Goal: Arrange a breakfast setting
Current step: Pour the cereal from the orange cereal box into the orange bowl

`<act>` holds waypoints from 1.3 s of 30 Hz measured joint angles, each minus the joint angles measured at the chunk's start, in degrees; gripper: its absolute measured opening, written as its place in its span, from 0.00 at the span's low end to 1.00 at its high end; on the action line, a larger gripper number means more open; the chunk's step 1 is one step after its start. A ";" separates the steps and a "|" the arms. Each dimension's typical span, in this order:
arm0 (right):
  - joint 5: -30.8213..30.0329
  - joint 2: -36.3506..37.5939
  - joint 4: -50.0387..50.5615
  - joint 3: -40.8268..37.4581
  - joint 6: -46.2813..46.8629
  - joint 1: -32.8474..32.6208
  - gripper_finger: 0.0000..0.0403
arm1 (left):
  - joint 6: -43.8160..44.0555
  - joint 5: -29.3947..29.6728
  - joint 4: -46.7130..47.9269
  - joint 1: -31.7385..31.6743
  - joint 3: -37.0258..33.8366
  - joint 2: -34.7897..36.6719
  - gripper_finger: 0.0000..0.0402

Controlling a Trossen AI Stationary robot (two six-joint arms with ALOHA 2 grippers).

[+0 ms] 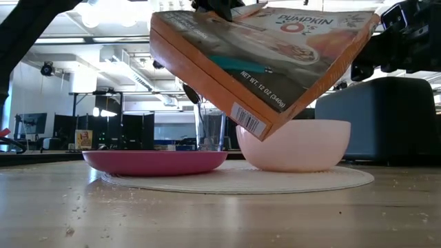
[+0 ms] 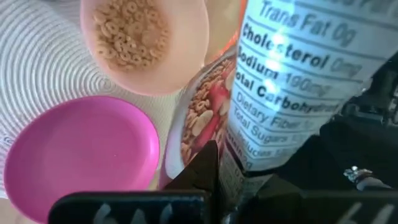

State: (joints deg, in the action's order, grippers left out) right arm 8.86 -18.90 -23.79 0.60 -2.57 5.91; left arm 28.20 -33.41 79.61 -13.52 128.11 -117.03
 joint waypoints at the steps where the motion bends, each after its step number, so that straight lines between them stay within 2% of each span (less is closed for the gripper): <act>1: 0.03 0.00 0.00 0.00 0.00 0.00 0.16 | 0.19 -0.81 -0.02 0.00 0.00 0.00 0.00; 3: 0.12 0.00 0.01 0.00 0.00 -0.01 0.16 | 0.82 -2.25 -0.02 -0.02 0.04 0.00 0.00; 22: 0.02 0.00 -0.04 0.00 0.00 0.00 0.16 | -0.04 2.51 0.23 0.11 0.37 0.00 0.00; 39: 0.04 0.00 -0.04 0.00 0.00 0.00 0.16 | 1.39 3.12 -0.04 0.02 0.72 0.00 0.00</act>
State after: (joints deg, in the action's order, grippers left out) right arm 8.91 -18.90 -23.83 0.60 -2.57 5.91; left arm 29.59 -30.29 79.57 -13.50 128.84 -117.03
